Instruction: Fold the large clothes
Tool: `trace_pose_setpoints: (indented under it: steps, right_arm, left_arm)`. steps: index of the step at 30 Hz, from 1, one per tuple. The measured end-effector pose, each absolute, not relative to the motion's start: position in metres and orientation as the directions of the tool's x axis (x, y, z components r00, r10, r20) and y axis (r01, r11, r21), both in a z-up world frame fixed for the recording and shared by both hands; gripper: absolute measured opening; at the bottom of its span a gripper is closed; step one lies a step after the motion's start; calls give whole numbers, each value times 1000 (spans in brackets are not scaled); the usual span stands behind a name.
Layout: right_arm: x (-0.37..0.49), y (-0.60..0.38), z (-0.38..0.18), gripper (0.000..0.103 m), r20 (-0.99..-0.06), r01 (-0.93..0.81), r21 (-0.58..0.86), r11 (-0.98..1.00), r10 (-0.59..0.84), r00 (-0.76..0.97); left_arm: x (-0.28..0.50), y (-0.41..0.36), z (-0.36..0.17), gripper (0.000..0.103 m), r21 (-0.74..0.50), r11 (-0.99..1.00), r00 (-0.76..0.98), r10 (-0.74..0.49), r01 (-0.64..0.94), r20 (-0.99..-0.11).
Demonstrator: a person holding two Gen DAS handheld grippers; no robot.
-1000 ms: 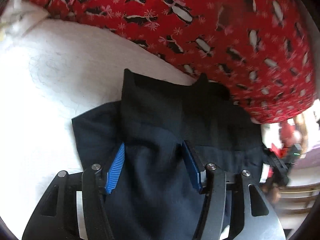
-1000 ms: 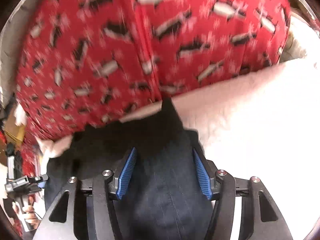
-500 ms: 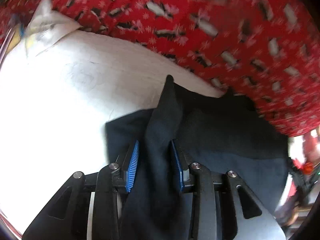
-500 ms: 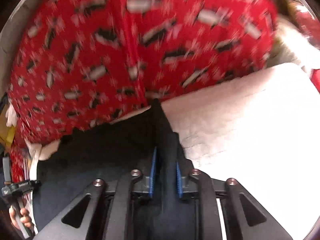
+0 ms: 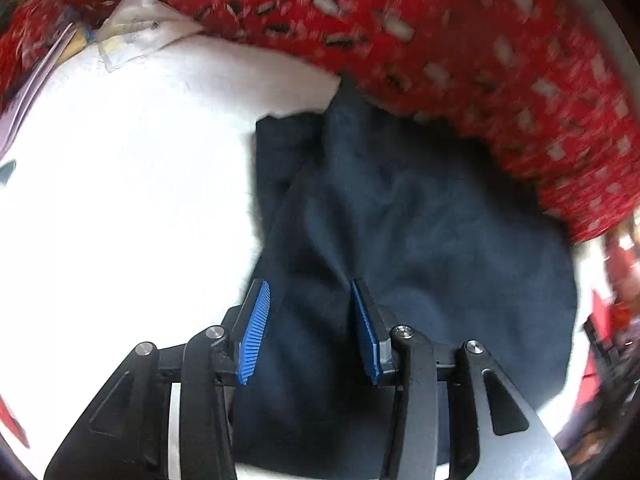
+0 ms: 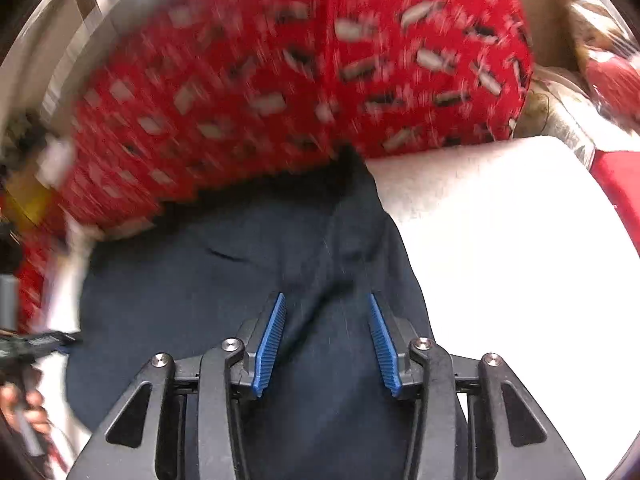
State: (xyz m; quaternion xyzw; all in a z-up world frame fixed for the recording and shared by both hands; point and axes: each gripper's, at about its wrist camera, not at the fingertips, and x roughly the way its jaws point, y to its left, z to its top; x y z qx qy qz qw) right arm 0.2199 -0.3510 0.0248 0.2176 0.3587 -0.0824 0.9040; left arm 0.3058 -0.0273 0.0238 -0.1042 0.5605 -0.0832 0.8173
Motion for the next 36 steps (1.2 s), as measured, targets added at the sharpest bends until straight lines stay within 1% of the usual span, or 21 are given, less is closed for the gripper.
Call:
trace_pose_setpoints:
  steps: [2,3,5,6,7,9,10,11,13,17,20,21,23,24,25,26,28,30,31,33,36]
  right_arm:
    - [204,-350,23,48,-672,303,330,894,-3,740]
    - [198,-349,17,48,-686,310,311,899,-14,728]
    - [194,-346,-5,48,-740,332,259,907,-34,671]
    - [196,-346,-20,48,-784,353,205,913,-63,618]
    - [195,-345,-25,49,-793,362,187,913,-77,604]
    - [189,-350,-17,49,-787,391,220,894,-74,612]
    - [187,-353,-11,49,-785,410,255,876,-59,616]
    - [182,-356,-3,51,-761,405,308,861,-32,648]
    - [174,-356,13,51,-711,380,346,858,-24,703]
    - [168,-344,24,52,-675,329,355,875,-3,738]
    - [177,-326,15,52,-687,285,309,907,5,727]
    - [183,-321,5,56,-710,273,281,920,8,704]
    - [195,-315,-16,59,-781,276,232,933,9,625]
    - [196,-313,-23,60,-796,282,221,934,6,605]
    - [190,-309,-23,60,-782,286,227,931,-1,624]
    - [189,-310,-19,60,-774,290,238,927,0,634]
    - [181,-311,-4,61,-731,288,306,908,30,682]
    - [182,-310,9,61,-681,268,339,902,39,731]
    - [189,-307,17,61,-662,253,346,904,44,748]
    - [206,-300,22,61,-650,224,349,910,63,758]
    - [233,-277,20,61,-657,185,286,940,52,752]
  left_arm:
    - [289,-23,33,42,-308,951,388,-286,7,-876]
    - [282,-24,30,43,-313,950,387,-291,8,-875]
    - [268,-26,15,51,-231,973,383,-216,5,-898]
    - [267,-29,5,56,-183,983,370,-175,13,-912]
    - [269,-28,-4,63,-166,986,340,-160,14,-927]
    - [271,-11,-11,62,-270,961,303,-241,-57,-922]
    - [271,-5,-7,60,-308,947,291,-271,-88,-917]
    - [269,1,-1,60,-349,930,292,-304,-118,-907]
    - [261,2,12,60,-374,920,321,-321,-117,-891]
    - [248,-15,30,60,-339,937,379,-285,-84,-880]
    - [256,-30,29,60,-315,948,382,-272,-54,-883]
    - [257,-33,29,60,-297,954,384,-257,-47,-887]
    - [265,-43,28,60,-239,970,396,-200,-51,-896]
    - [275,-41,22,60,-167,983,398,-124,-77,-909]
    - [284,-36,16,60,-90,989,381,-40,-114,-924]
    - [292,-28,11,60,-94,985,345,-38,-146,-938]
    - [296,-8,12,57,-261,940,337,-178,-219,-924]
    - [292,-3,24,57,-330,918,385,-228,-222,-894]
    - [291,-7,30,57,-329,921,407,-225,-207,-885]
    - [290,-24,40,57,-267,949,447,-170,-164,-878]
    - [302,-50,26,58,-150,981,431,-85,-119,-899]
